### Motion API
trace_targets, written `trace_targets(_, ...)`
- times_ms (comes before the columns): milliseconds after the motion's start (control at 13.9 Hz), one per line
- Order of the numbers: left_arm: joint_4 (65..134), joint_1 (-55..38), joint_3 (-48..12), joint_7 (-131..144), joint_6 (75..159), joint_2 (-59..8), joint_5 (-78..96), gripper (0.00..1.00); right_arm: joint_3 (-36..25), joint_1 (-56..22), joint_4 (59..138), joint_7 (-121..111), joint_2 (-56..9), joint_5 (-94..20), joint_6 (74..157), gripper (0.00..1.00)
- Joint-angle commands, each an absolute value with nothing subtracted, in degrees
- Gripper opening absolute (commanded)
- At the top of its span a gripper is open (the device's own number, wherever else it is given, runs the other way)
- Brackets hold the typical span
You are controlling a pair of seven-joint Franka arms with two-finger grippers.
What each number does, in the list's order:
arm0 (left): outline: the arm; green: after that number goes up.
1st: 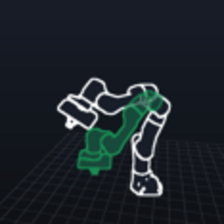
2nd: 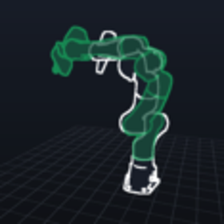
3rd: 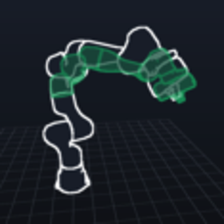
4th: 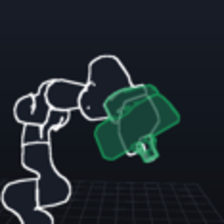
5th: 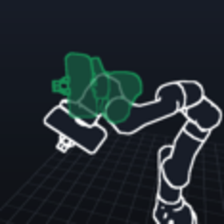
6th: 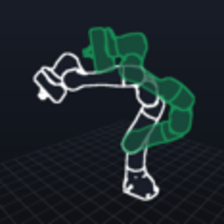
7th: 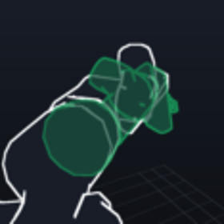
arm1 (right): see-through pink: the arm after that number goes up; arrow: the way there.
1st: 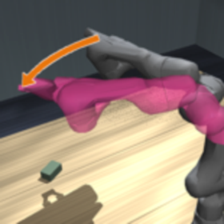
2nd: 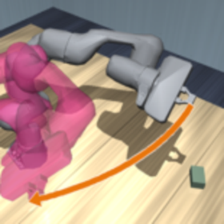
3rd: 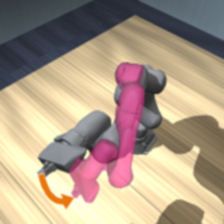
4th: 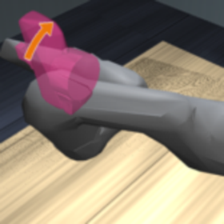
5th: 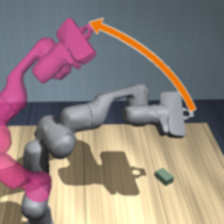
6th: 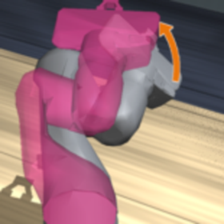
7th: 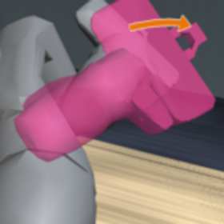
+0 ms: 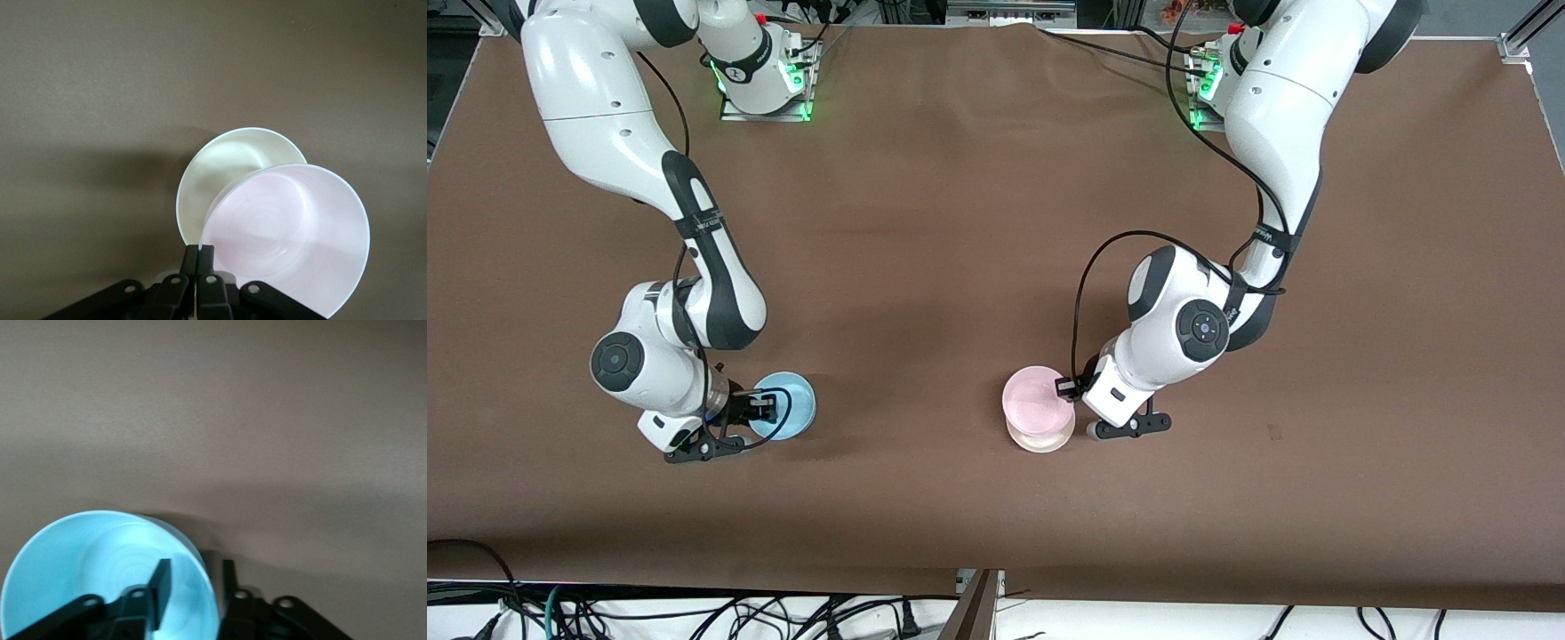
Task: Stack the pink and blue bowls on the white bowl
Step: 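Grasp the blue bowl rim with the right gripper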
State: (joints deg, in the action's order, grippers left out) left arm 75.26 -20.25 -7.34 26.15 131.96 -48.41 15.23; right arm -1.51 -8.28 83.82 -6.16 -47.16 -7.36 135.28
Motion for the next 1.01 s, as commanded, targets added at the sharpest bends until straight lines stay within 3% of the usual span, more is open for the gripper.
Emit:
trace_targets(0, 74.0, -21.01, -6.77, 27.33, 132.01, -49.3, 13.62, 0.0, -1.14, -7.38, 82.79, -6.86, -47.64, -7.56, 135.09, 0.1)
trace_targets(72, 74.0, -21.01, -6.68, 27.33, 132.01, -49.39, 13.62, 0.0, -1.14, -7.3, 82.79, -6.59, -47.55, -7.82, 134.83, 0.01)
trace_targets(361, 73.65, -20.66, -6.5, 27.07, 132.01, -49.66, 13.8, 0.0, -0.62, -7.38, 82.71, -6.42, -46.68, -8.17, 133.69, 0.0)
trace_targets(649, 73.04, -20.21, -6.33, 27.33, 132.1, -49.48, 13.97, 0.0, 2.63, -8.35, 76.39, 3.22, -46.14, -8.61, 125.18, 0.0)
trace_targets(938, 71.9, -20.21, -6.24, 27.42, 133.06, -50.71, 13.89, 0.0, 3.34, -10.63, 75.94, 8.17, -46.05, -8.35, 124.54, 0.0)
